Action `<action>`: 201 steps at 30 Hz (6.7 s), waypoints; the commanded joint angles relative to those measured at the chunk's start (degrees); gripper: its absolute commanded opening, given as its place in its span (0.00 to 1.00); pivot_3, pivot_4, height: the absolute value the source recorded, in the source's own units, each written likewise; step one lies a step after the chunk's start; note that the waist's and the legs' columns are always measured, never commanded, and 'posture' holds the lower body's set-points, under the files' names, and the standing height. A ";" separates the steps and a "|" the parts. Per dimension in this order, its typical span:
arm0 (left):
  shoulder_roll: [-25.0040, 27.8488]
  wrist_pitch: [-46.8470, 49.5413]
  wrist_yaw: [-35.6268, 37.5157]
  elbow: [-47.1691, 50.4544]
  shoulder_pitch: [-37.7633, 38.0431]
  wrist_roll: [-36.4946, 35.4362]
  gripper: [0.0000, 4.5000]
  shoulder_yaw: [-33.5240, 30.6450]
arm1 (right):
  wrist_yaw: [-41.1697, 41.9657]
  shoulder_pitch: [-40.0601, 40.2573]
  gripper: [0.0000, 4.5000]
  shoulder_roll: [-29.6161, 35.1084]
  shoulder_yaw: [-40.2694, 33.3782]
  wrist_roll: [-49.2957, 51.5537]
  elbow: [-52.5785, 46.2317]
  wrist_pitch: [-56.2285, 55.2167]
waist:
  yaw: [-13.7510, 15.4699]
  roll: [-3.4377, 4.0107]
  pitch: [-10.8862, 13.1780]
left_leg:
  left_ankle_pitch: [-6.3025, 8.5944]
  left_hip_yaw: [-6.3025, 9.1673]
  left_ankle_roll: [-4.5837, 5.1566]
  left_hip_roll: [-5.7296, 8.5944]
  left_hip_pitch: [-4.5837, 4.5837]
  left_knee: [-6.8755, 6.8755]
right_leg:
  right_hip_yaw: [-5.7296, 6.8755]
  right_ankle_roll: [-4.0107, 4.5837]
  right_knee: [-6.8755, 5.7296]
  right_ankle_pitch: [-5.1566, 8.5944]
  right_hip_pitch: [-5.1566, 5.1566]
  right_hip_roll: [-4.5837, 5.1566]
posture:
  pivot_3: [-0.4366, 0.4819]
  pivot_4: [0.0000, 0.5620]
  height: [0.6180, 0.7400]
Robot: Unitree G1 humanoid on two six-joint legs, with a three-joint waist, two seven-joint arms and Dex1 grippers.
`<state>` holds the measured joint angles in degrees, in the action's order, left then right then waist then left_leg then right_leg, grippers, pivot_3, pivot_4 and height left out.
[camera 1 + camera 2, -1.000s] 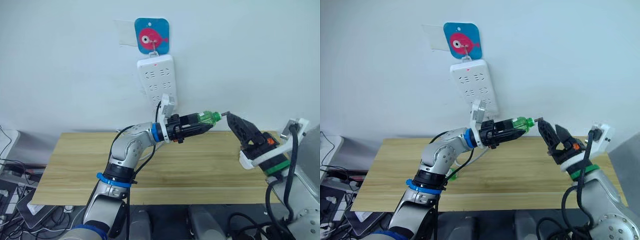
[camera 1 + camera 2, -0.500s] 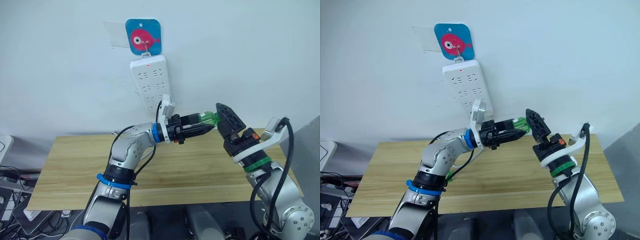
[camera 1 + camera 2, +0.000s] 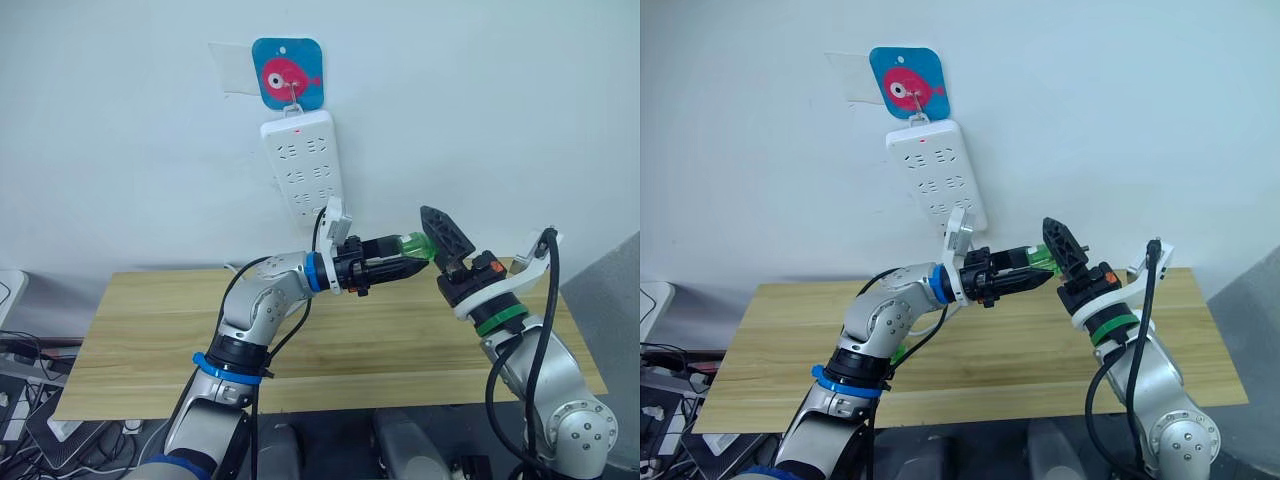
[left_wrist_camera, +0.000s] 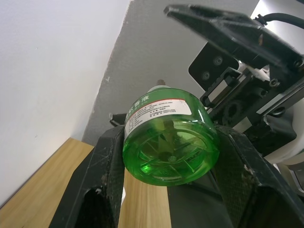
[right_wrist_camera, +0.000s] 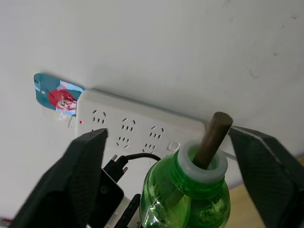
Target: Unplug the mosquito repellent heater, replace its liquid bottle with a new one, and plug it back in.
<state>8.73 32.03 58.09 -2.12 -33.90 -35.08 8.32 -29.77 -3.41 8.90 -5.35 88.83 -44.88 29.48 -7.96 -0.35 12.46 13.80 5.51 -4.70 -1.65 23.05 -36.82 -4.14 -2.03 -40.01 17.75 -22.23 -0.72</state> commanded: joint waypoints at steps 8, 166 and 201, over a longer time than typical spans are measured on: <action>-0.14 -1.57 0.67 2.36 0.02 0.05 0.50 0.70 | 1.97 0.38 0.20 1.40 2.11 2.31 -0.80 -3.73 | 0.02 0.00 0.00 | 0.00 0.00 0.00 0.00 -0.01 0.00 | 0.00 0.00 0.00 0.00 0.00 0.00 | 0.31 0.29 1.00; -0.36 -69.54 -29.61 -50.60 26.91 27.03 0.91 -16.71 | 77.81 -15.07 1.00 34.47 5.70 -49.29 8.93 15.39 | 6.24 -0.82 -0.30 | 0.04 0.18 0.05 0.05 -0.19 0.02 | 0.25 0.12 0.08 -0.01 0.27 0.12 | 0.49 0.39 1.00; 10.46 -30.84 12.07 -21.80 -4.36 23.90 0.49 5.24 | 57.37 -6.80 1.00 16.81 15.66 -67.80 11.89 4.59 | 4.60 -0.85 -0.29 | 0.03 0.23 0.03 -0.01 -0.08 0.04 | 0.31 0.11 0.09 0.00 0.15 0.02 | 0.37 0.30 1.00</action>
<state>19.31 1.88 68.87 -23.56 -37.20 -10.65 13.38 28.64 -9.77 26.05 10.36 21.93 -32.16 35.30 -3.36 -1.20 12.17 13.82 5.75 -4.67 -1.66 22.97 -36.79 -3.83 -1.91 -39.91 17.75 -22.08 -0.71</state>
